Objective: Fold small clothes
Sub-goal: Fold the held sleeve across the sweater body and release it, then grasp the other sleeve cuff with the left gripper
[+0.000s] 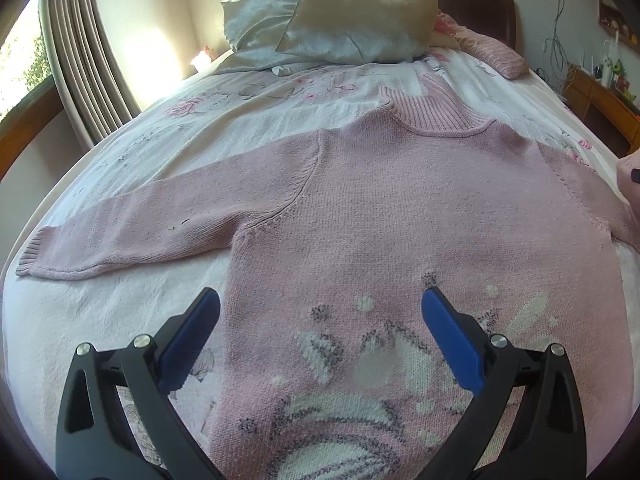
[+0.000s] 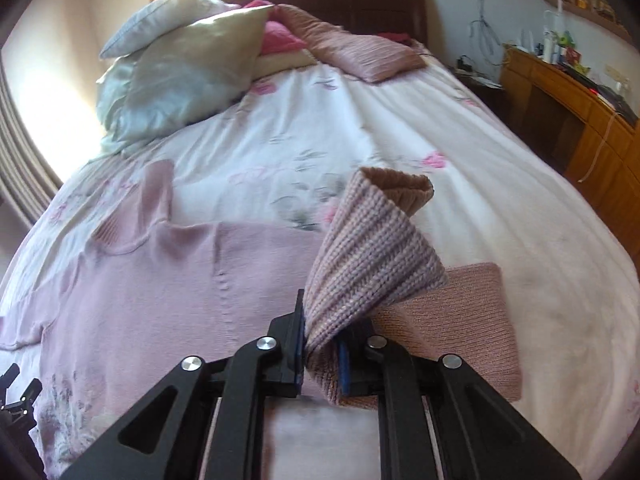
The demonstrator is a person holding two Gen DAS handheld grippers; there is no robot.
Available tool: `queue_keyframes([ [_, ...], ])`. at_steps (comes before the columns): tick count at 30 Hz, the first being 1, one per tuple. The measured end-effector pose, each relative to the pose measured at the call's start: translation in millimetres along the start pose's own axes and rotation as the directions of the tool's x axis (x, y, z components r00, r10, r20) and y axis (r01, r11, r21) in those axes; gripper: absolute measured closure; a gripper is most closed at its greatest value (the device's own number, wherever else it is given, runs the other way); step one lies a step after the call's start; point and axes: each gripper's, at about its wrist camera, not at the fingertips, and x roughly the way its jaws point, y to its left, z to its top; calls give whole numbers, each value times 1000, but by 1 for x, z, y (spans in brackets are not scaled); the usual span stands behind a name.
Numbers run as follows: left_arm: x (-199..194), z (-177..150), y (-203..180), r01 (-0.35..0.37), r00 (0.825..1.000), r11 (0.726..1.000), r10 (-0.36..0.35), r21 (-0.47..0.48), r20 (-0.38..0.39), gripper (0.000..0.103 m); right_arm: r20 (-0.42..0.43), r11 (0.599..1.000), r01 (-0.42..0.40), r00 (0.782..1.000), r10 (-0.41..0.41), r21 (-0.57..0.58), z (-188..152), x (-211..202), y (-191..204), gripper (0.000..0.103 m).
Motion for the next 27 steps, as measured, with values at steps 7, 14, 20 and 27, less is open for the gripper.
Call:
queue_keyframes([
  [7, 3, -2, 21, 0, 1000, 1000, 0, -21, -12, 3, -82, 995, -70, 995, 64, -73, -26, 46, 81, 90],
  [14, 5, 7, 9, 66, 997, 997, -67, -27, -27, 3, -115, 983, -176, 979, 169, -52, -61, 39, 94, 64],
  [20, 8, 25, -51, 254, 965, 967, -254, -14, -58, 3, -37, 994, -110, 993, 108, -29, -94, -24, 64, 57],
  [27, 50, 54, -158, 463, 861, 886, -456, -27, -225, 3, -3, 990, -54, 999, 54, 128, -123, -42, -5, 50],
])
